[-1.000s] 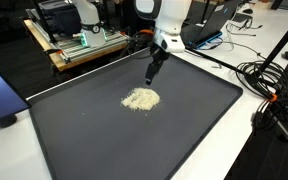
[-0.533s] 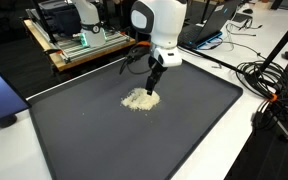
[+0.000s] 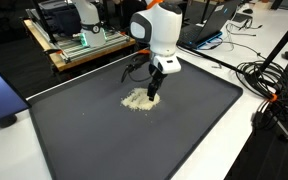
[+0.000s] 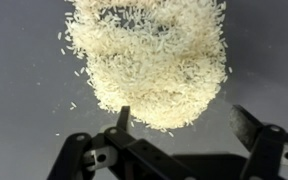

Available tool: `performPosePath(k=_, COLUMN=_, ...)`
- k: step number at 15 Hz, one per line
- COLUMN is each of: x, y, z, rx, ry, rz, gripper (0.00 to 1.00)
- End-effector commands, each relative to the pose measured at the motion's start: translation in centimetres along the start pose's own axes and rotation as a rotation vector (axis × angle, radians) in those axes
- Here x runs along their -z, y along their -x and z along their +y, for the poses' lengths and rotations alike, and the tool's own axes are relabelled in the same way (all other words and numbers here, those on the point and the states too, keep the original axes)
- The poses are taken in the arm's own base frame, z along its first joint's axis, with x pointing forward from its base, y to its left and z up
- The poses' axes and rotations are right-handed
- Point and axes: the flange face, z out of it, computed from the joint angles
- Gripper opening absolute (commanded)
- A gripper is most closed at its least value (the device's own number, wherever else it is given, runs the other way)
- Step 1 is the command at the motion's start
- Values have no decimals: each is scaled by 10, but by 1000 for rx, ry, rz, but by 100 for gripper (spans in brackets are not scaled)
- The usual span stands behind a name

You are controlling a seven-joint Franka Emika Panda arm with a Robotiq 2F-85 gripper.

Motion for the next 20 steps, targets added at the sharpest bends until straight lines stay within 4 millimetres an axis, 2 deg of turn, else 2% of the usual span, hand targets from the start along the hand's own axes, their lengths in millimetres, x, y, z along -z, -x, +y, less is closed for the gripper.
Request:
performPosePath(k=1, x=-11, y=-3, z=7, rx=11, ry=-20, rz=10, gripper=100)
performPosePath(k=8, x=-24, y=-5, z=16, rx=28, ry=-38, rz=-6, gripper=100)
performPosePath(k=10, x=-26, y=-5, z=17, rx=35, ry=-43, rz=-11, gripper=73)
performPosePath(k=20, x=-8, y=-10, z=16, rx=50, ry=-57, rz=-38, gripper=2)
